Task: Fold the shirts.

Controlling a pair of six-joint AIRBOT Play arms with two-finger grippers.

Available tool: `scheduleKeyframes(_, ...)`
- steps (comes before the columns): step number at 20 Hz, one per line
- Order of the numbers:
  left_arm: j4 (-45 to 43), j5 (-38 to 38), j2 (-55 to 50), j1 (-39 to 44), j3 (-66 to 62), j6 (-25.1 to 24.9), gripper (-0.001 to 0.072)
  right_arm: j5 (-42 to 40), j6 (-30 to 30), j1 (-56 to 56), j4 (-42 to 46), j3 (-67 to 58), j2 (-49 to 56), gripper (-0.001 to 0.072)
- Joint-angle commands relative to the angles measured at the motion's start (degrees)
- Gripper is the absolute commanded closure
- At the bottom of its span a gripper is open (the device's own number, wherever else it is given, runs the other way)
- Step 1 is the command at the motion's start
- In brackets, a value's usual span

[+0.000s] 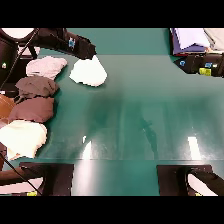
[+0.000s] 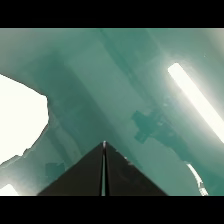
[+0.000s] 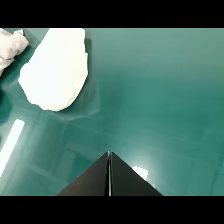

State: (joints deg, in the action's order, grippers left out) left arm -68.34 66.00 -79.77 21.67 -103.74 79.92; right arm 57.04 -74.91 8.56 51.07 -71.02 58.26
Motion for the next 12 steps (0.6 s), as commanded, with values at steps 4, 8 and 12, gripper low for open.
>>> scheduleKeyframes(4,0.0,0.0,0.0,0.0,0.1,0.0,0.0673,0.0,0.0,0.0,-0.1,0.1,0.6,0.0699)
scheduleKeyframes(8,0.0,0.0,0.0,0.0,0.1,0.0,0.0673,-0.1,0.0,0.0,-0.1,0.1,0.7,0.0699)
scheduleKeyframes(12,0.1,-0.5,0.0,0.0,0.1,0.4,0.0673,-0.1,0.0,0.0,-0.1,0.1,0.7,0.0699)
